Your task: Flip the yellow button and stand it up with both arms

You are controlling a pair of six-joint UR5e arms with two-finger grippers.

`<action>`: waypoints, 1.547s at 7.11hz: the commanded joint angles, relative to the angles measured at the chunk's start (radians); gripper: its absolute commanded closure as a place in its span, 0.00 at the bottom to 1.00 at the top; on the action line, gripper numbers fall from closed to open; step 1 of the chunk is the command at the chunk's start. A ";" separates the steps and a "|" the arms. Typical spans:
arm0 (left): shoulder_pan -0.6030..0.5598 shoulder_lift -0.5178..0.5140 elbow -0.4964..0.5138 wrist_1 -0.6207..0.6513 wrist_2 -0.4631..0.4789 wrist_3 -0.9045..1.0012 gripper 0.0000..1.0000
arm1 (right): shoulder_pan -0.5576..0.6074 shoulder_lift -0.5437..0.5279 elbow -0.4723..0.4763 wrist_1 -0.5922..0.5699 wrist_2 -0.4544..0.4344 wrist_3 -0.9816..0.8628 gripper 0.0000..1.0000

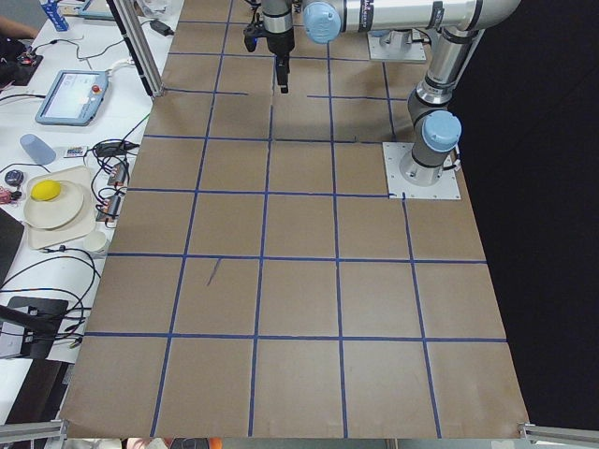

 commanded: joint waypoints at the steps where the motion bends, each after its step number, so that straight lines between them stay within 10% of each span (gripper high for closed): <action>1: 0.000 -0.001 -0.008 0.045 -0.003 0.001 0.00 | 0.007 0.000 -0.211 0.313 -0.008 0.005 0.22; 4: 0.000 -0.007 -0.008 0.049 0.001 0.004 0.00 | 0.008 -0.006 -0.430 0.591 -0.047 0.011 0.22; 5: 0.000 -0.009 -0.008 0.049 0.001 0.004 0.00 | 0.013 -0.007 -0.506 0.721 -0.042 0.015 0.00; 6: 0.000 -0.009 -0.006 0.049 0.001 0.004 0.00 | 0.058 -0.007 -0.589 0.789 -0.051 0.058 0.00; 11: 0.000 -0.006 -0.008 0.048 0.007 0.006 0.00 | 0.512 -0.015 -0.742 0.983 -0.135 0.533 0.00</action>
